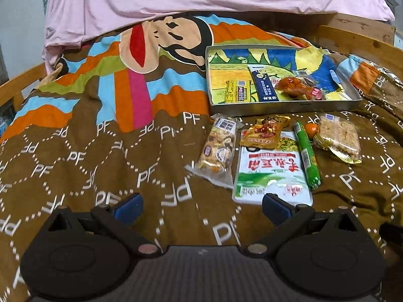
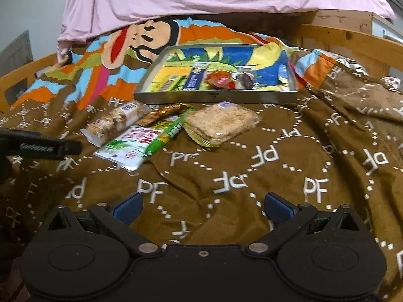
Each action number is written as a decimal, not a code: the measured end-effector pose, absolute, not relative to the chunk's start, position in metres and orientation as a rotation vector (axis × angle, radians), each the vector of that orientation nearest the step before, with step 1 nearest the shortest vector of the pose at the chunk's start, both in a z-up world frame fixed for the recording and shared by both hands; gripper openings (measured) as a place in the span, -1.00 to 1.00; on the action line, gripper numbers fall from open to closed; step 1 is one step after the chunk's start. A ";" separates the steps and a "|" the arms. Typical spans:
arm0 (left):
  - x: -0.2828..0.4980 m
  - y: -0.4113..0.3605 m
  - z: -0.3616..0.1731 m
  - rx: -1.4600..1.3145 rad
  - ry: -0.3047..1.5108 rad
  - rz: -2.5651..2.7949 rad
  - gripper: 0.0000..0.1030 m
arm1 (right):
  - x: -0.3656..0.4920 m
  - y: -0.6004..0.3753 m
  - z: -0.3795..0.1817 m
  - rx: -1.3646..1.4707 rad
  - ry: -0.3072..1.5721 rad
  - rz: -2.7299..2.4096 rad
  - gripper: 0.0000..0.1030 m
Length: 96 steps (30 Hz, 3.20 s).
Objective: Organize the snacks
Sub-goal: 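Move both open tools over the remaining snacks beside the tray, then grasp the mixed-nut bar with left tool while right tool grasps green sausage stick, then carry the nut bar and green sausage stick into the tray and open both tools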
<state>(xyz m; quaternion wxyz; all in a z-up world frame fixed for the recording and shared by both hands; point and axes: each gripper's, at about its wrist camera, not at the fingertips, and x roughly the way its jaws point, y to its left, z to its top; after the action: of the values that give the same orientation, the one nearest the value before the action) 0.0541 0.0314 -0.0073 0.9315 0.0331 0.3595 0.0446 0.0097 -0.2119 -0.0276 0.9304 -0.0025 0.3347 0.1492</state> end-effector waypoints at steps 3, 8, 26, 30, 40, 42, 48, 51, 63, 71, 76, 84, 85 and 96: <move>0.069 0.037 -0.005 0.065 0.761 0.051 0.99 | 0.016 -0.207 -0.027 0.016 0.684 0.378 0.99; 0.100 0.046 0.001 0.072 0.809 -0.017 0.99 | 0.030 -0.190 -0.024 -0.001 0.677 0.441 0.99; 0.159 0.051 0.001 0.135 0.826 -0.192 0.99 | 0.119 -0.148 -0.038 0.111 0.726 0.426 0.40; 0.168 0.049 -0.006 0.137 0.831 -0.215 0.88 | 0.129 -0.144 -0.046 0.133 0.753 0.373 0.09; 0.194 0.054 -0.022 0.041 0.933 -0.198 0.27 | 0.148 -0.142 -0.052 0.238 0.768 0.321 -0.35; 0.199 0.056 -0.024 0.025 0.949 -0.183 0.15 | 0.149 -0.144 -0.052 0.254 0.769 0.314 -0.46; 0.202 0.061 -0.028 -0.032 1.000 -0.181 -0.20 | 0.147 -0.153 -0.053 0.307 0.792 0.314 -0.51; 0.195 0.060 -0.027 -0.050 1.015 -0.182 -0.20 | 0.141 -0.156 -0.051 0.290 0.807 0.334 -0.52; 0.149 0.047 -0.014 -0.108 1.053 -0.207 -0.20 | 0.102 -0.161 -0.039 0.143 0.829 0.414 -0.52; 0.155 0.043 -0.026 -0.114 1.075 -0.198 -0.11 | 0.113 -0.164 -0.049 0.201 0.828 0.418 -0.38; 0.156 0.043 -0.025 -0.115 1.068 -0.190 -0.12 | 0.120 -0.169 -0.054 0.263 0.844 0.421 -0.38; 0.136 0.042 -0.018 -0.142 1.068 -0.161 -0.19 | 0.100 -0.167 -0.047 0.184 0.813 0.424 -0.55; 0.133 0.041 -0.017 -0.150 1.070 -0.161 -0.19 | 0.097 -0.166 -0.045 0.167 0.807 0.423 -0.57; 0.100 0.025 -0.006 -0.218 1.054 -0.203 -0.19 | 0.052 -0.167 -0.027 -0.049 0.727 0.367 -0.64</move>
<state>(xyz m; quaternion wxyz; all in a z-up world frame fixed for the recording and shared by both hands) 0.1004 0.0255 -0.0058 0.8536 -0.1037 0.5012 -0.0965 0.0521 -0.1671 -0.0272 0.9179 -0.0239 0.3534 0.1786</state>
